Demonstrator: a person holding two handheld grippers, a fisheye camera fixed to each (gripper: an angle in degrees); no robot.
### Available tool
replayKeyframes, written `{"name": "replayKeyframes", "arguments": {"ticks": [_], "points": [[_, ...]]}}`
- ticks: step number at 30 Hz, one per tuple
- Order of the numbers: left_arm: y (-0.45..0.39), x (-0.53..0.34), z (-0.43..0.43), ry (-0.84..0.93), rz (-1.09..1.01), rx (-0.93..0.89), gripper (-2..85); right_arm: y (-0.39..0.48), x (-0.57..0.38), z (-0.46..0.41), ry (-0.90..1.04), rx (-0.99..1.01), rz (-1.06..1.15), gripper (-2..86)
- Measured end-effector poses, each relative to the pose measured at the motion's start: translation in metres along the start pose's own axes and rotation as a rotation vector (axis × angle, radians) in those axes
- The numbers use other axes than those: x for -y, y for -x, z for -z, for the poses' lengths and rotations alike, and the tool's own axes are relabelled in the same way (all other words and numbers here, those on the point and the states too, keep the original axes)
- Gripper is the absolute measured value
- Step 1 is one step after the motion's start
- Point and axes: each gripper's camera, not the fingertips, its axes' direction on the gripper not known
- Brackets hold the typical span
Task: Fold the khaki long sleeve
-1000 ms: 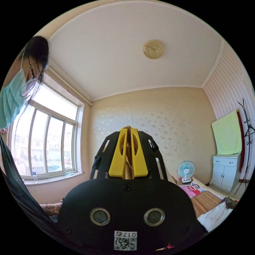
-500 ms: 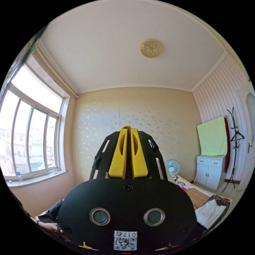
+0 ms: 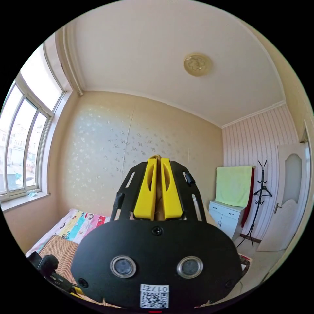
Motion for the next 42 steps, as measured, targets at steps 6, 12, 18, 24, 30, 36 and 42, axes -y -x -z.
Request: {"name": "replayKeyframes", "arguments": {"ticks": [6,12,18,24,30,36,42], "points": [[-0.027,-0.012,0.011,-0.093,-0.023,0.098,18.7,0.010,0.013,0.010,-0.008,-0.026,0.019,2.0],[-0.041,-0.026,0.005,-0.105,0.013,0.204,11.0,-0.001,0.036,0.022,-0.015,-0.017,0.012,2.1],[-0.037,-0.036,0.029,-0.171,0.037,0.209,4.9,-0.032,0.060,0.027,0.005,0.047,-0.024,2.2],[-0.085,-0.050,0.025,-0.152,-0.029,0.240,17.8,-0.035,0.096,0.021,0.022,0.019,-0.002,2.3],[-0.103,-0.037,0.005,-0.103,-0.031,0.252,11.5,-0.031,0.132,0.002,0.059,0.012,-0.002,2.4],[-0.085,-0.039,0.067,-0.221,0.105,0.268,4.7,-0.069,0.167,-0.021,0.092,-0.022,0.039,2.4],[-0.094,-0.059,0.170,-0.380,0.089,0.292,4.5,-0.138,0.152,-0.045,0.219,0.247,0.358,2.4]]}}
